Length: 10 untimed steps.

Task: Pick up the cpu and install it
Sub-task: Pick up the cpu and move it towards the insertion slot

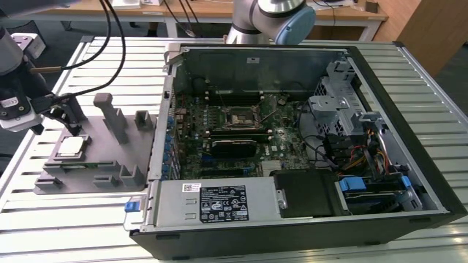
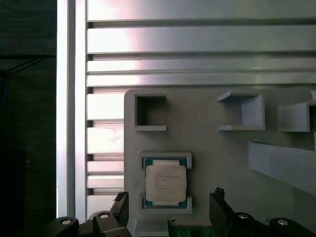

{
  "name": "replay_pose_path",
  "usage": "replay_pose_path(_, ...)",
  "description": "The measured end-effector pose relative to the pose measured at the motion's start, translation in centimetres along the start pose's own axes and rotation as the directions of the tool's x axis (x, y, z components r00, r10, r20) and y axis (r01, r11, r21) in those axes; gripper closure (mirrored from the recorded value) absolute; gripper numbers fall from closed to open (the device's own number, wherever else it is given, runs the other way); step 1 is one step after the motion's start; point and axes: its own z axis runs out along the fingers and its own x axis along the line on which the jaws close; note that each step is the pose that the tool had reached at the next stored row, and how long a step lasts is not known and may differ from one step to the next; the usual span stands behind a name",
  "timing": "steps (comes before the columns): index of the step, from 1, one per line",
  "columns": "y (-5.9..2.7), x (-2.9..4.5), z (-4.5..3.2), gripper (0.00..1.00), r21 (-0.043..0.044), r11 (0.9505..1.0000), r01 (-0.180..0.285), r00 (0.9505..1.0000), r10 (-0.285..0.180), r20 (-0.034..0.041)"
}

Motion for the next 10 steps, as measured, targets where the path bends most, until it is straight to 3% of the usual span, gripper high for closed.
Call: replay_pose_path(10,-0.08,-0.01,1.6,0.25,0.0,1.0,0.0,1.0,0.0,0.0)
